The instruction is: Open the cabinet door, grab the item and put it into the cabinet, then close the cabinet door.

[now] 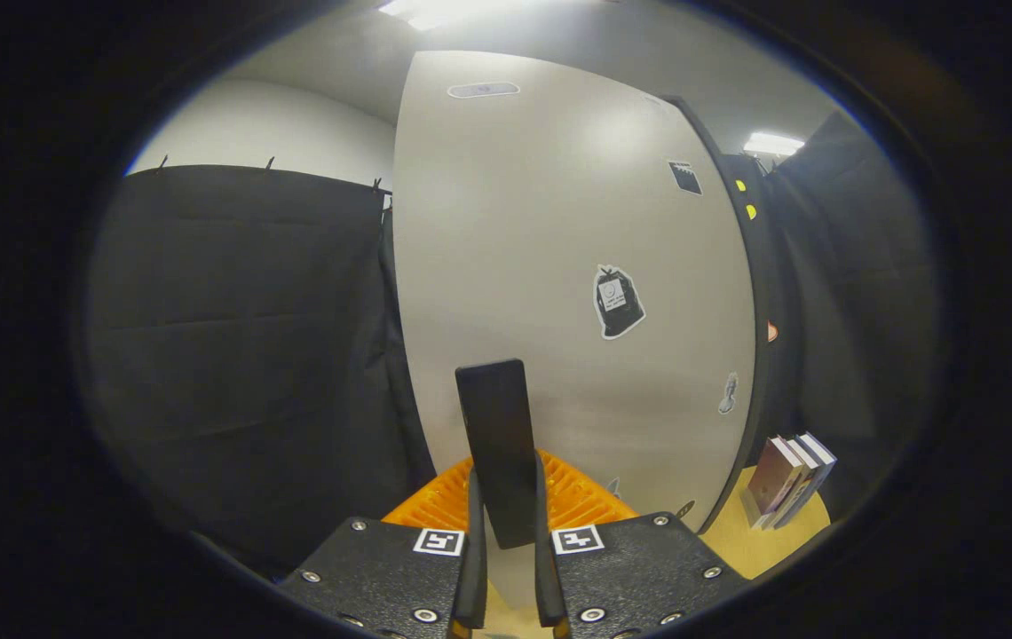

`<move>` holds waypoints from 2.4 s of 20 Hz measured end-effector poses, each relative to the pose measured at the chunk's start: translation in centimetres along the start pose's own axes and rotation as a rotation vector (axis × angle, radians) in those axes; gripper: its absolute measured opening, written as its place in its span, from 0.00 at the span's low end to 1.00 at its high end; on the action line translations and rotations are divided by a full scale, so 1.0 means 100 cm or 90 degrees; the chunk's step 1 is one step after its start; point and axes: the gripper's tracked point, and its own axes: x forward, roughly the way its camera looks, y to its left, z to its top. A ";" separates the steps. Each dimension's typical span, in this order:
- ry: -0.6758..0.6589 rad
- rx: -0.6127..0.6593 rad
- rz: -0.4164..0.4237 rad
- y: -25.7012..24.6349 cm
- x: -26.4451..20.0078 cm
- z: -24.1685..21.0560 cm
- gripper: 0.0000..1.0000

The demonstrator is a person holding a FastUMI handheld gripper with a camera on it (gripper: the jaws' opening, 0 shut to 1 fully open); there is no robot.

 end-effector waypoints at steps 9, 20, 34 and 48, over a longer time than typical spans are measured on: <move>-0.010 0.015 -0.019 -0.014 -0.022 0.002 0.21; -0.006 0.058 -0.072 -0.058 -0.070 0.002 0.20; 0.001 -0.045 -0.268 -0.154 -0.129 -0.019 0.18; -0.158 -0.071 -0.235 -0.071 -0.131 -0.026 0.94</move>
